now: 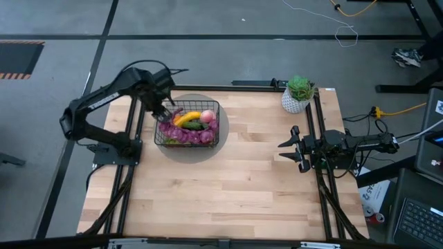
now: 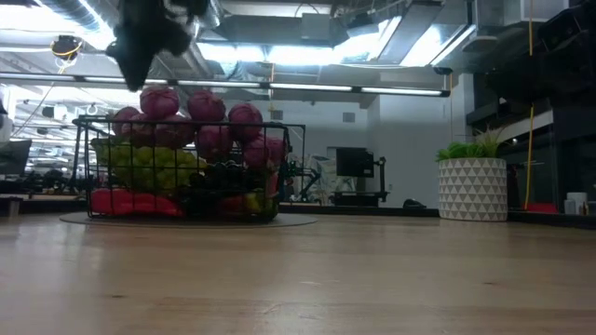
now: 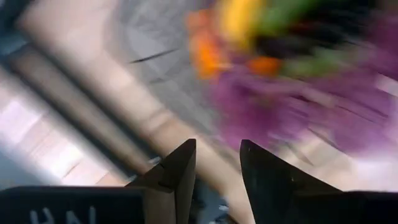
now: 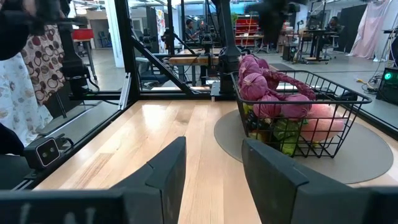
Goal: Build produce basket
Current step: Return to Home Position
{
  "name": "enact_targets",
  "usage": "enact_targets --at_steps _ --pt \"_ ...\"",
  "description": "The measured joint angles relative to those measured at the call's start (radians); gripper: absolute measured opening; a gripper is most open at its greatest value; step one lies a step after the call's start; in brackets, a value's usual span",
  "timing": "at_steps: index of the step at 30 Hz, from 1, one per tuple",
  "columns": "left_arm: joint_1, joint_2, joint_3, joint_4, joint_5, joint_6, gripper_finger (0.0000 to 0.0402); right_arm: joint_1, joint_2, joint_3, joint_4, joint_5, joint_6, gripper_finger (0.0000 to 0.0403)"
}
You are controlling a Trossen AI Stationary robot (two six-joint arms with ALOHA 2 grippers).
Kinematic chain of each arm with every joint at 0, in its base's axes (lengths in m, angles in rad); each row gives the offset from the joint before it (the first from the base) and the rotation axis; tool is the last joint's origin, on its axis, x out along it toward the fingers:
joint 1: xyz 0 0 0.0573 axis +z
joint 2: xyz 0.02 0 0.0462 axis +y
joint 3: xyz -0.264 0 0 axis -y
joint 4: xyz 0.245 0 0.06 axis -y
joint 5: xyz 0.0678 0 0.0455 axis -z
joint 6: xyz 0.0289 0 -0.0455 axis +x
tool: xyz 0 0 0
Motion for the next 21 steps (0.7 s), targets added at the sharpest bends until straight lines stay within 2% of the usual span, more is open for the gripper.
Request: enact_targets --at_steps 2,4,8,12,13,16,18,21 --pt "-0.051 -0.034 0.004 0.015 0.087 0.063 0.0120 0.000 0.000 0.000 0.000 0.000 0.000 0.0157" --pt "-0.104 -0.075 0.005 0.041 0.127 0.143 0.0120 0.000 0.000 0.000 0.000 0.000 0.000 0.0157" --pt "-0.184 -0.142 0.005 0.067 0.106 0.174 0.0120 0.000 0.000 0.000 0.000 0.000 0.000 0.0157" --pt "-0.226 -0.180 0.005 0.065 0.102 -0.003 0.0120 0.000 0.000 0.000 0.000 0.000 0.000 0.0157" --pt "-0.239 -0.191 0.004 0.063 0.099 -0.008 0.0120 0.000 0.000 0.000 0.000 0.000 0.000 0.0157" --pt "-0.283 -0.238 -0.016 0.112 0.098 0.087 0.0120 0.000 0.000 0.000 0.000 0.000 0.000 0.0157" --pt "-0.293 -0.282 -0.046 0.217 0.154 0.115 0.0120 0.000 0.000 0.000 0.000 0.000 0.000 0.0157" --pt "-0.291 -0.390 -0.126 0.396 0.319 0.196 0.0120 0.000 0.000 0.000 0.000 0.000 0.000 0.0157"
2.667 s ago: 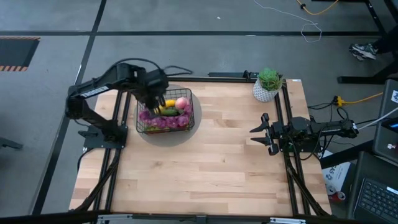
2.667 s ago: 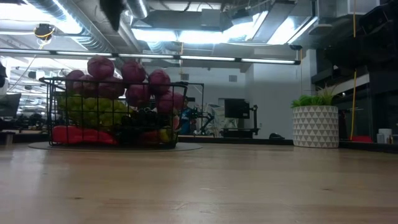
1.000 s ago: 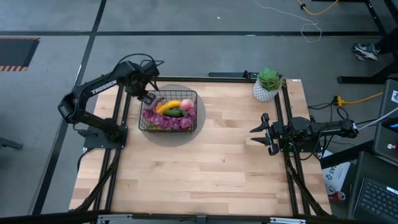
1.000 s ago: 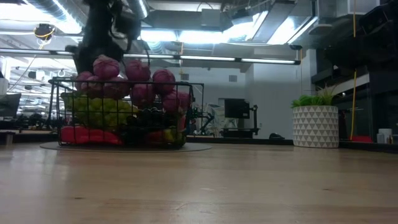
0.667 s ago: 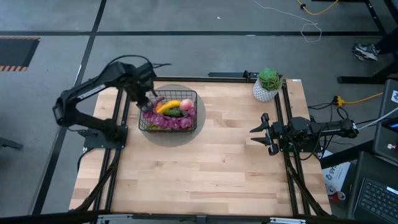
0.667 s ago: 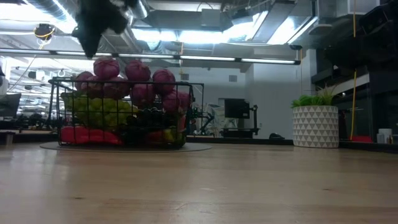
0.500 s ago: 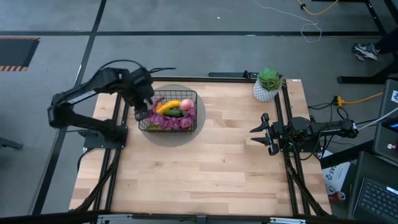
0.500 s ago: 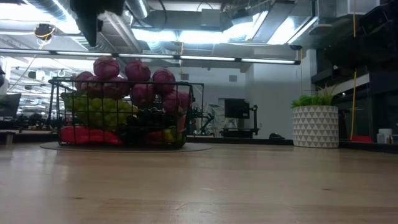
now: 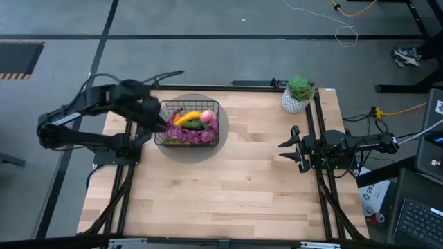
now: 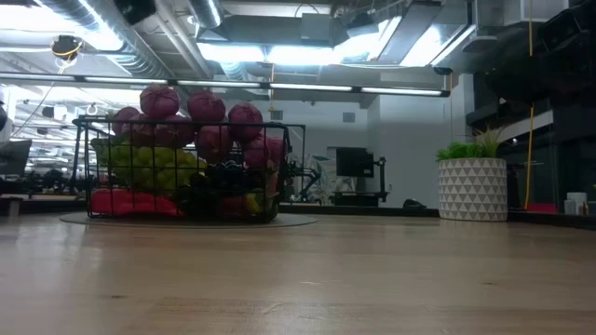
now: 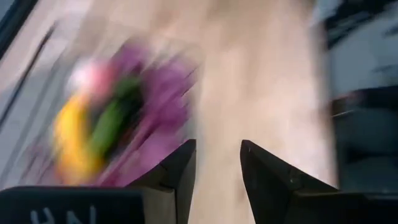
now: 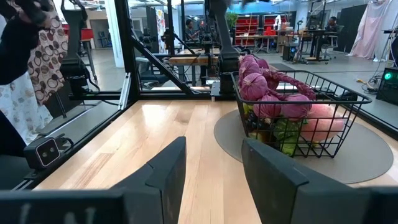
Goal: Build produce basket
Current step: Return to Home Position
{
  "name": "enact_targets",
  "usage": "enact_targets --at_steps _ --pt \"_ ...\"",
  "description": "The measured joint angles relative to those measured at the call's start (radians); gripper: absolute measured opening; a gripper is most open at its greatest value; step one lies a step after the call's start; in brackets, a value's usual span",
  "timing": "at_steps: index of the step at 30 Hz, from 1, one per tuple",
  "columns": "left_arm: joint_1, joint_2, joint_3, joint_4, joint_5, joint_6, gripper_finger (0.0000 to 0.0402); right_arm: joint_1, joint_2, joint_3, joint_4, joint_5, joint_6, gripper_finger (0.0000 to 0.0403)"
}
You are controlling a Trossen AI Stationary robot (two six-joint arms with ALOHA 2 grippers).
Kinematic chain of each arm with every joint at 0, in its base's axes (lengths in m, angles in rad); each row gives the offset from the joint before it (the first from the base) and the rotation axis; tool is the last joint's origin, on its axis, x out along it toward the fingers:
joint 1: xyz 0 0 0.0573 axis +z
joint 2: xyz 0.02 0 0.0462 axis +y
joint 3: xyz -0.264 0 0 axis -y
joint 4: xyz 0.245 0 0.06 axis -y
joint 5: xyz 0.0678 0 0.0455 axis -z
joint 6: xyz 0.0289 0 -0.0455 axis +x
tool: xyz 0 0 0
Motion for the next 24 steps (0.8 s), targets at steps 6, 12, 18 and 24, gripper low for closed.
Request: enact_targets --at_steps 6,12,18,24 --pt "-0.001 -0.200 -0.254 0.390 0.142 -0.008 0.0120 0.000 0.000 0.000 0.000 0.000 0.000 0.0157" --pt "-0.001 -0.359 -0.607 0.784 0.022 -0.099 0.0120 0.000 0.000 0.000 0.000 0.000 0.000 0.0157" --pt "-0.009 -0.432 -0.885 1.083 0.027 -0.140 0.0120 0.000 0.000 0.000 0.000 0.000 0.000 0.0157" --pt "-0.103 -0.514 -0.985 1.186 0.005 -0.155 0.0120 0.000 0.000 0.000 0.000 0.000 0.000 0.0157"
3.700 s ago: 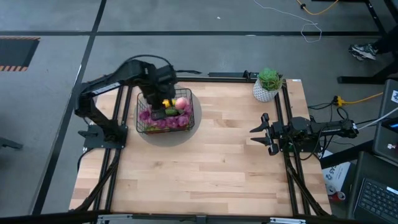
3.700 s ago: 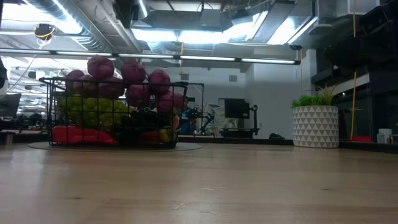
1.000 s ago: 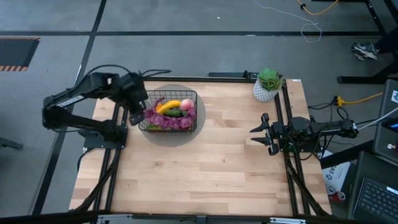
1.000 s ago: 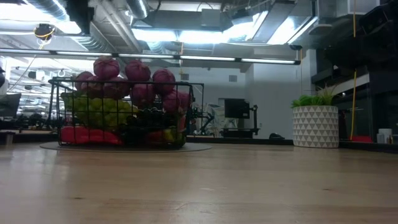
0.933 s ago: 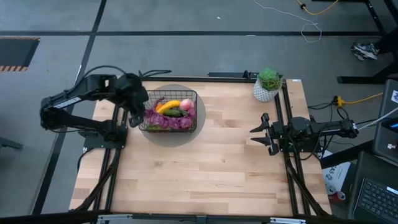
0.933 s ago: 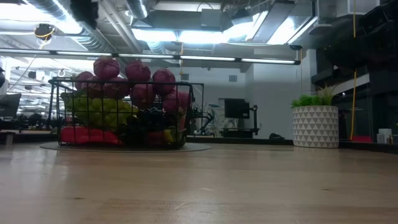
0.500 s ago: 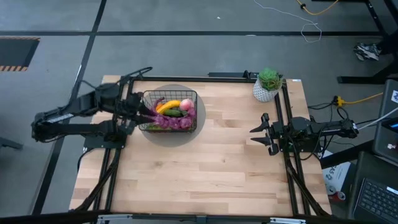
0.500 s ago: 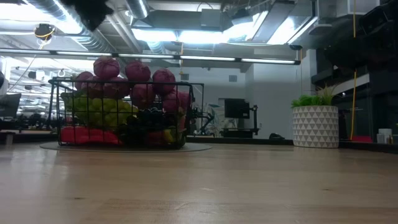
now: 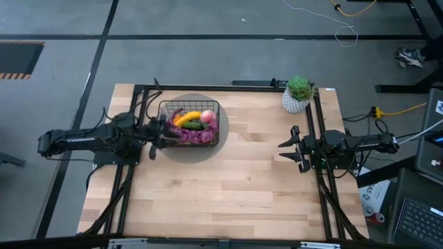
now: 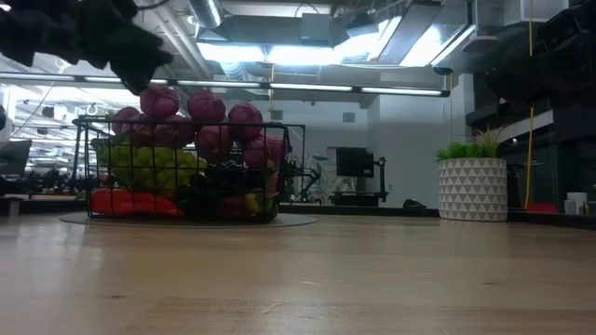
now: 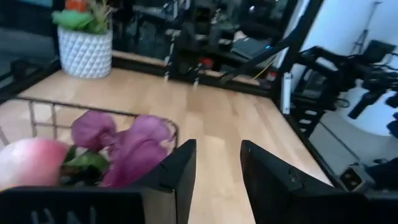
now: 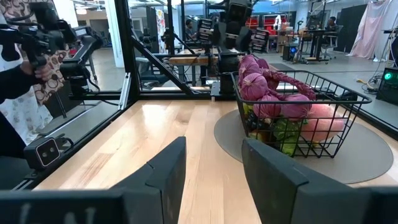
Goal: Build produce basket
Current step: Return to Home Position
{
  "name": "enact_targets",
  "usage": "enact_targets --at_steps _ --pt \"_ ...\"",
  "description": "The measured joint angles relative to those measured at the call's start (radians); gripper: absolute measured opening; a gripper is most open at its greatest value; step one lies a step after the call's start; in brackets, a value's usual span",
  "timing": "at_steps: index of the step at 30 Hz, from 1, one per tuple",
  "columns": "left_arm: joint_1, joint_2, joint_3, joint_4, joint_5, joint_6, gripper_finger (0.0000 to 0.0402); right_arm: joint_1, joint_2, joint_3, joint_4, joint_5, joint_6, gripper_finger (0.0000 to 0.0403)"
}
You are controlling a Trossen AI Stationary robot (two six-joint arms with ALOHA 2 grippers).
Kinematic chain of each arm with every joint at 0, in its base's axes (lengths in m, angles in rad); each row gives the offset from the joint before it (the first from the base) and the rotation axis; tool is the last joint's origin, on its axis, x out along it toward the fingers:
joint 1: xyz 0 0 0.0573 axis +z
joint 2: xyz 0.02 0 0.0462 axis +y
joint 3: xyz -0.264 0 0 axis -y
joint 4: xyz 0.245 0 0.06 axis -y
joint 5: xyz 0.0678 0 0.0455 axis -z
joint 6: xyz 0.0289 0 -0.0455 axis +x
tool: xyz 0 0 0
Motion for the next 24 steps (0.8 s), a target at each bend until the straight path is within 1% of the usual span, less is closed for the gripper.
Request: enact_targets --at_steps 2,7,10,14,17,19,24 --pt "-0.047 -0.035 -0.013 0.000 -0.049 0.002 0.0120 0.000 0.000 0.000 0.000 0.000 0.000 0.0157" --pt "-0.176 -0.106 -0.068 -0.003 -0.228 0.035 0.0120 0.000 0.000 0.000 0.000 0.000 0.000 0.0157" --pt "-0.229 -0.133 -0.100 -0.004 -0.314 0.053 0.0120 0.000 0.000 0.000 0.000 0.000 0.000 0.0157" --pt "-0.264 -0.156 -0.123 -0.001 -0.371 0.068 0.0120 0.000 0.000 0.000 0.000 0.000 0.000 0.0157" --pt "-0.271 -0.172 -0.144 -0.002 -0.395 0.083 0.0120 0.000 0.000 0.000 0.000 0.000 0.000 0.0157" --pt "-0.271 -0.186 -0.153 -0.006 -0.400 0.084 0.0120 0.000 0.000 0.000 0.000 0.000 0.000 0.0157" --pt "-0.271 -0.221 -0.173 -0.003 -0.377 0.083 0.0120 0.000 0.000 0.000 0.000 0.000 0.000 0.0157"
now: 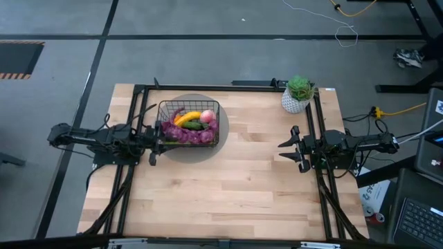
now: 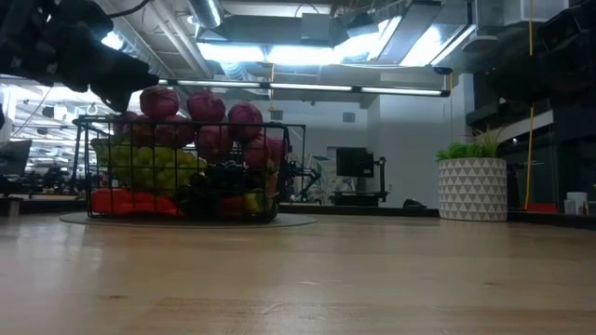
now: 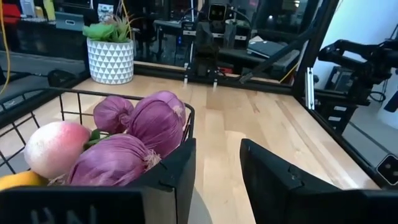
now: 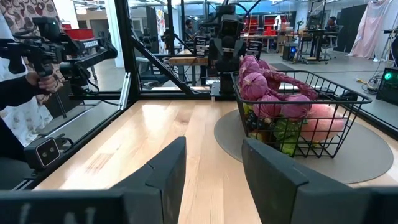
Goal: Build produce basket
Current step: Return to Home Position
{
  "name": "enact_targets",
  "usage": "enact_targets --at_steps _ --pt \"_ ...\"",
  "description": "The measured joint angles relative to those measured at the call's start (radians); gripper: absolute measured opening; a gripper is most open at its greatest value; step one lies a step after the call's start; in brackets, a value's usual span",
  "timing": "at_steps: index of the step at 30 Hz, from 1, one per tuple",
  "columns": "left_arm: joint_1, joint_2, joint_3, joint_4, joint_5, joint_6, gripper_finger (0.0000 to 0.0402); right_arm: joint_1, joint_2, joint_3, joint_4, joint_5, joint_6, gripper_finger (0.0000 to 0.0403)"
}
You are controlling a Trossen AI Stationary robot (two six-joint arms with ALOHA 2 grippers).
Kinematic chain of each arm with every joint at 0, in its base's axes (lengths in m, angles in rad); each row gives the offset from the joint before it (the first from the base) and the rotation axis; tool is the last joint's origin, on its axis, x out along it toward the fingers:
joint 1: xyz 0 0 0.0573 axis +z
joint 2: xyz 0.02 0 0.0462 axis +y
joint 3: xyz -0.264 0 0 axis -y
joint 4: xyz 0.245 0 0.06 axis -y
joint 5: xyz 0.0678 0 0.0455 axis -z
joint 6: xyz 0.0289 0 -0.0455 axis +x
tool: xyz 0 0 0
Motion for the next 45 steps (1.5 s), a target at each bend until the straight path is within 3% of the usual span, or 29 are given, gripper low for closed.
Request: enact_targets --at_steps 10,23,31,39,45 --pt "0.000 -0.041 -0.060 0.013 0.002 -0.005 0.0120 0.000 0.000 0.000 0.000 0.000 0.000 0.0157" --pt "0.000 -0.125 -0.046 -0.010 0.050 -0.004 0.0120 0.000 0.000 0.000 0.000 0.000 0.000 0.0157" --pt "0.000 -0.160 -0.044 0.054 0.172 0.033 0.0120 0.000 0.000 0.000 0.000 0.000 0.000 0.0157" --pt "0.000 -0.160 -0.073 0.053 0.153 0.003 0.0120 0.000 0.000 0.000 0.000 0.000 0.000 0.0157" --pt "0.000 -0.159 -0.073 0.051 0.147 0.090 0.0120 0.000 0.000 0.000 0.000 0.000 0.000 0.0157"
